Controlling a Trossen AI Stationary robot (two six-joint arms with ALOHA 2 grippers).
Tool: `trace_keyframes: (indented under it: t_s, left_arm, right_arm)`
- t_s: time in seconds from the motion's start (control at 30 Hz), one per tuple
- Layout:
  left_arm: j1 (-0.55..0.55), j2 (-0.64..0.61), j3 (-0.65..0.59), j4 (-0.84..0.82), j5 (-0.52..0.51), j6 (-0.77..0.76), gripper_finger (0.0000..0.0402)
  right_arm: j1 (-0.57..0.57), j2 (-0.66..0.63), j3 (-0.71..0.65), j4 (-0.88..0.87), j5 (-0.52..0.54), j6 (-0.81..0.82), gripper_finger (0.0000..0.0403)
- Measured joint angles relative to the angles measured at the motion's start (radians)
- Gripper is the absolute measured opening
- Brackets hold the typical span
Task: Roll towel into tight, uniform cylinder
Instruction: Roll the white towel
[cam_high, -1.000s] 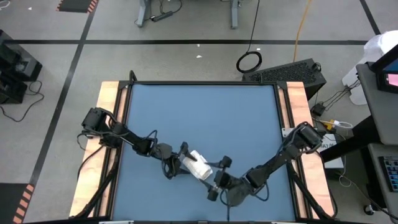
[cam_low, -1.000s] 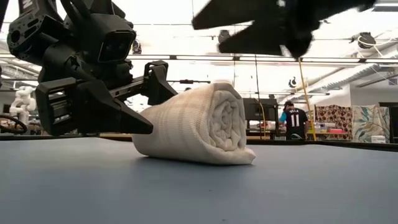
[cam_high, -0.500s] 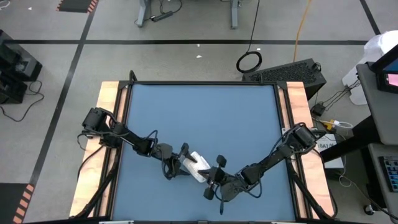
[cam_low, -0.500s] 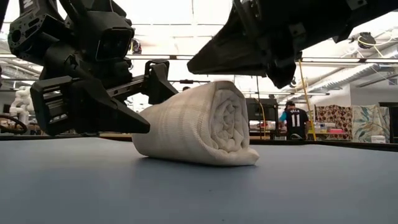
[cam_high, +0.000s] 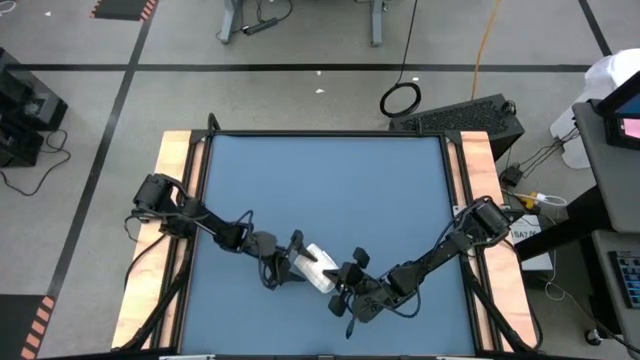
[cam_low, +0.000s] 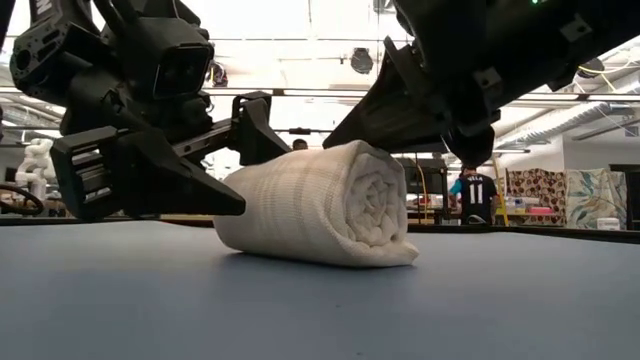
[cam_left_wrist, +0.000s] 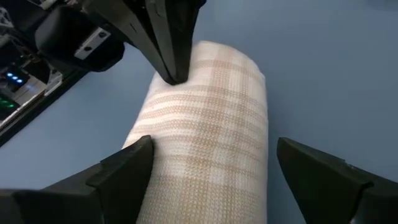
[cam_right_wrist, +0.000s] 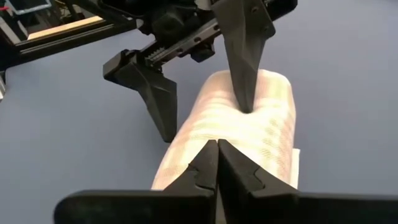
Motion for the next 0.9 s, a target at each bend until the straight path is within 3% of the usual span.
trace_keyframes:
  t_s: [0.47,0.9]
  left_arm:
    - [-0.005,-0.01,0.0,0.026,-0.058,0.021,0.034]
    - [-0.013,-0.153,-0.001,-0.021,-0.076,-0.054,0.034]
  right_arm:
    - [0.013,0.0,0.0,-0.047,-0.01,0.027,0.0]
    - [0.029,0.019,-0.001,-0.039,-0.02,0.045,0.0]
